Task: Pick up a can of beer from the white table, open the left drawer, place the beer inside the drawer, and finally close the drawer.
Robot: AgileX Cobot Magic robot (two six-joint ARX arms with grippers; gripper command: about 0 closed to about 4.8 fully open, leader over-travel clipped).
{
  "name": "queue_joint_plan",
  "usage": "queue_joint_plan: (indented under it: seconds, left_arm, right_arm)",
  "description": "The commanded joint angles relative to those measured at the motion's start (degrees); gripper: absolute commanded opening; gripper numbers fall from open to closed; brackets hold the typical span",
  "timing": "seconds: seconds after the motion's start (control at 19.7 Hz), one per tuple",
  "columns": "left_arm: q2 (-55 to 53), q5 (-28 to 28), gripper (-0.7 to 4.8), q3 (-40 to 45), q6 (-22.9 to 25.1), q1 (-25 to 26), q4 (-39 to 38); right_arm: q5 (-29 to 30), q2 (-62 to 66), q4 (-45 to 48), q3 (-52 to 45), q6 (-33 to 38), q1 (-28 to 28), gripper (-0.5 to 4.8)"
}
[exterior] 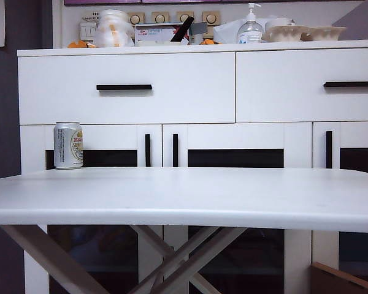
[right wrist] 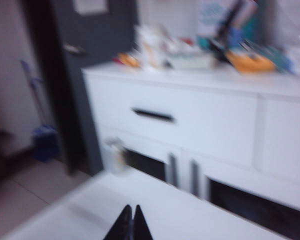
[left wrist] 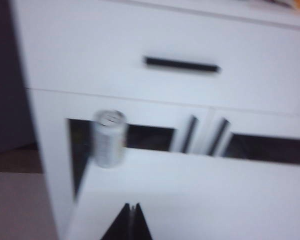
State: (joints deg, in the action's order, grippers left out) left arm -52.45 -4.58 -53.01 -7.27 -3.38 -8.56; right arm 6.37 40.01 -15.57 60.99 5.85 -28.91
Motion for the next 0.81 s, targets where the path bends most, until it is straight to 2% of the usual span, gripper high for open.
queue_joint_plan:
  seconds: [0.05, 0.25, 0.35, 0.41, 0.46, 0.66, 0.71, 0.76, 0.81]
  left_arm:
    - [-2.56, 0.17, -0.05, -0.28, 1.03, -0.5, 3.08]
    - [-8.61, 0.87, -0.05, -0.28, 1.01, -1.97, 9.77]
    - [-11.82, 0.81, -0.04, -0.28, 0.79, -1.97, 13.35]
    - [-13.25, 0.81, 0.02, -0.28, 0.76, -1.97, 15.04]
    - [-14.73, 0.92, 0.32, -0.28, 0.5, -1.95, 16.48]
    - [-20.02, 1.99, 2.16, -0.28, -1.33, -1.55, 22.08]
    - [-21.46, 2.23, 2.8, -0.28, -1.33, -1.55, 23.8]
    - [-23.41, 2.43, 4.41, -0.28, -1.33, -1.55, 25.81]
    - [-24.57, 2.49, 4.79, -0.28, -1.33, -1.55, 26.97]
  right_arm:
    - [-4.76, 2.6, 0.57, 0.2, 0.15, -8.59, -0.02]
    - [-4.66, 6.8, 0.81, 0.2, 0.13, -18.93, -0.01]
    - [-8.52, 7.52, 0.85, 0.22, -1.16, -22.67, -0.01]
    - [-9.68, 7.63, 0.83, 0.24, -2.8, -23.61, -0.01]
    - [-9.92, 7.63, 0.83, 0.24, -3.39, -24.02, -0.01]
    - [-12.07, 6.88, 2.23, 0.37, -3.32, -22.99, -0.01]
    - [-12.0, 6.84, 2.84, 0.44, -3.32, -22.4, -0.01]
    - [-11.82, 6.84, 3.1, 0.76, -3.3, -21.59, -0.01]
    - [-11.85, 6.84, 3.39, 0.79, -3.3, -21.09, -0.01]
